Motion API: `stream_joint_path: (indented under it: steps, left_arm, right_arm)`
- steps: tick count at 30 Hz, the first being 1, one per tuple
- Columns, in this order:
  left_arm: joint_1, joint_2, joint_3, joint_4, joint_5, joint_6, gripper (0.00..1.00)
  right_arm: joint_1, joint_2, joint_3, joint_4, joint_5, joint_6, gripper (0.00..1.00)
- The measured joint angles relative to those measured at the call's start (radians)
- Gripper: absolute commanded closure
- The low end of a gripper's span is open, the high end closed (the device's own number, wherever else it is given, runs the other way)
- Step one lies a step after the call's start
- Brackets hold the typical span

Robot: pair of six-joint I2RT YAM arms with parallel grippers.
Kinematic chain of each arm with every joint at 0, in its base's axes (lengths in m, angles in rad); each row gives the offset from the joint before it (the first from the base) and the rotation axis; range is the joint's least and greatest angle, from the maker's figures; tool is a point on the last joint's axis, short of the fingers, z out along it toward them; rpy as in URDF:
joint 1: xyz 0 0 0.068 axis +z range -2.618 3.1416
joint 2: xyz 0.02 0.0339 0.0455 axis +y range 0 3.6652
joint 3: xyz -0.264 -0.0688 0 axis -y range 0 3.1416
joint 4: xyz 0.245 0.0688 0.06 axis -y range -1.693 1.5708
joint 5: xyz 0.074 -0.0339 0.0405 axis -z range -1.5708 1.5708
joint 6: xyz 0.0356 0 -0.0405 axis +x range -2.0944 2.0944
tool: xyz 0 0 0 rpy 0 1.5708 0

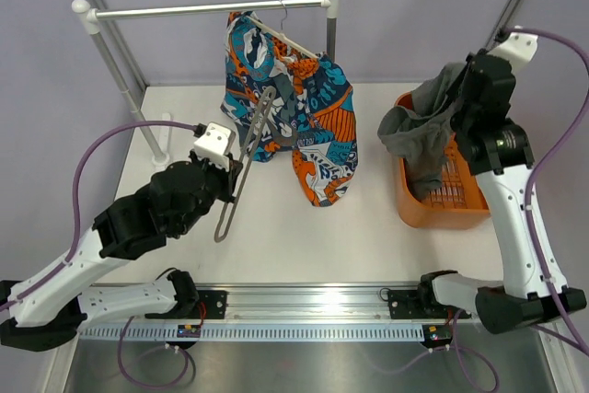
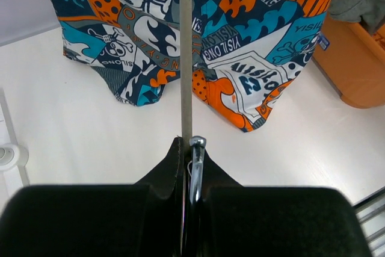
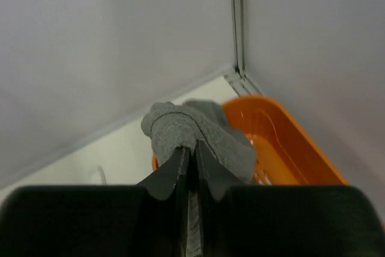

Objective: Remove the shorts from the hanger

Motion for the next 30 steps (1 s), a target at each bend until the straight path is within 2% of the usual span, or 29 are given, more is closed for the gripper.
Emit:
stream_joint_path:
  steps: [1,2,5,8,14,24,30]
  left_arm:
    - [0.001,0.006,0.001,-0.006,0.000,0.000,1.00]
    - [0.005,0.013,0.001,-0.011,0.000,0.000,1.00]
    - [0.027,0.022,0.002,-0.030,0.010,0.002,1.00]
    - [0.087,0.038,0.027,-0.058,0.047,0.011,1.00]
    - [0.227,0.085,0.130,-0.098,0.212,0.042,1.00]
    - [0.451,0.215,0.356,-0.166,0.465,0.069,1.00]
    - [0.593,0.307,0.446,-0.172,0.588,0.041,1.00]
  right_arm:
    - [-0.002,-0.028,-0.051,-0.004,-0.005,0.018,0.55]
    - [-0.003,-0.058,-0.103,-0.005,-0.013,0.045,0.47]
    - [-0.003,-0.128,-0.206,-0.014,-0.051,0.099,0.29]
    - [-0.003,-0.175,-0.263,-0.024,-0.096,0.141,0.17]
    - [-0.003,-0.238,-0.288,-0.049,-0.169,0.180,0.13]
    - [-0.004,-0.374,-0.291,-0.056,-0.315,0.206,0.12]
    - [-0.005,-0.396,-0.291,-0.057,-0.430,0.213,0.13]
